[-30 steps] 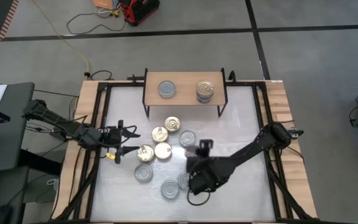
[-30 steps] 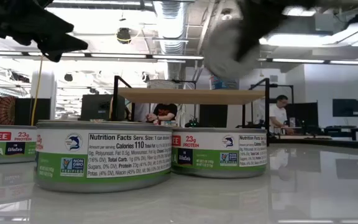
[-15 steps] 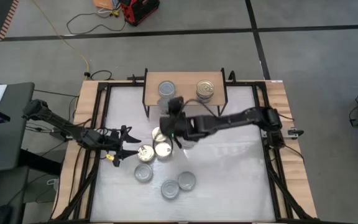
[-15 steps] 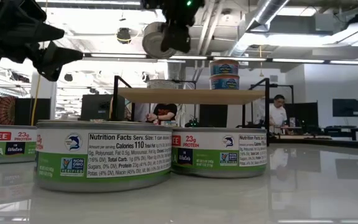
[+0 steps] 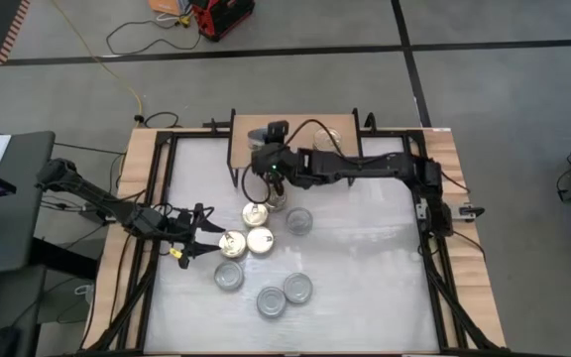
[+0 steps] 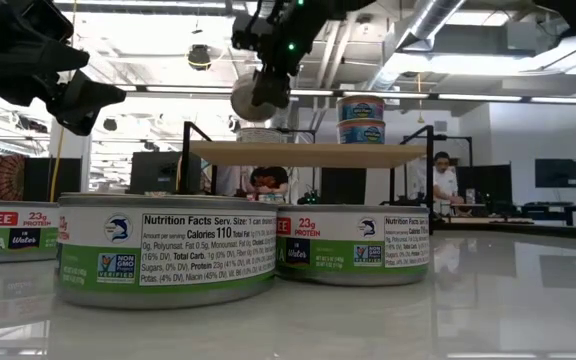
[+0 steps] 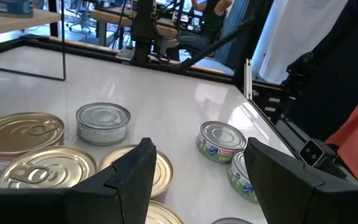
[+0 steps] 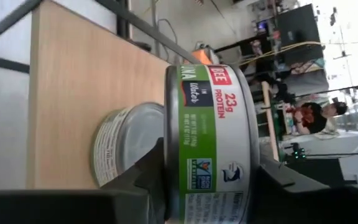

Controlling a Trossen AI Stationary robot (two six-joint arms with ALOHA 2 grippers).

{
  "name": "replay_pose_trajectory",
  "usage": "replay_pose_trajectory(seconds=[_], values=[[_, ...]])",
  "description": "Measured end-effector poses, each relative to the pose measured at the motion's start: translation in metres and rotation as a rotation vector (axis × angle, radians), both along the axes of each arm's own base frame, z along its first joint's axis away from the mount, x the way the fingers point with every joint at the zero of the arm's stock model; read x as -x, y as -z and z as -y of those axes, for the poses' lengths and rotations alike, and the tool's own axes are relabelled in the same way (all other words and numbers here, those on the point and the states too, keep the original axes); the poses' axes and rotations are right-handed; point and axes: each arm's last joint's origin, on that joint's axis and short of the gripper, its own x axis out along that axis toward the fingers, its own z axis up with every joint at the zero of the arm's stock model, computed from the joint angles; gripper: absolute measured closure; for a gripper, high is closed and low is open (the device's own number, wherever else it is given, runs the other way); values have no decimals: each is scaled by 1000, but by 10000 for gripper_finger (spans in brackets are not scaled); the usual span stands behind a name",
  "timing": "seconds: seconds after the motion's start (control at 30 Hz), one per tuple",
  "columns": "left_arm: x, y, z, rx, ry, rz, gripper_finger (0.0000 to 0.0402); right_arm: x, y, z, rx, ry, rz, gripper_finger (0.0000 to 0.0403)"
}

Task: Stack canned seafood by type on shelf
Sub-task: Stack the green white tuna can on top of the other green white tuna can on the shelf

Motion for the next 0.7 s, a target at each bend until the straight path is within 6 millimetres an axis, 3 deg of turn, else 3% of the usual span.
replay_pose_trajectory(seconds=[0.47,0.7], values=[[0,-1,0,3,1,6,168,1,2,11,-47,-18,16,223],[0,-2,0,6,2,19,168,4,12,19,-45,-7,-11,235]])
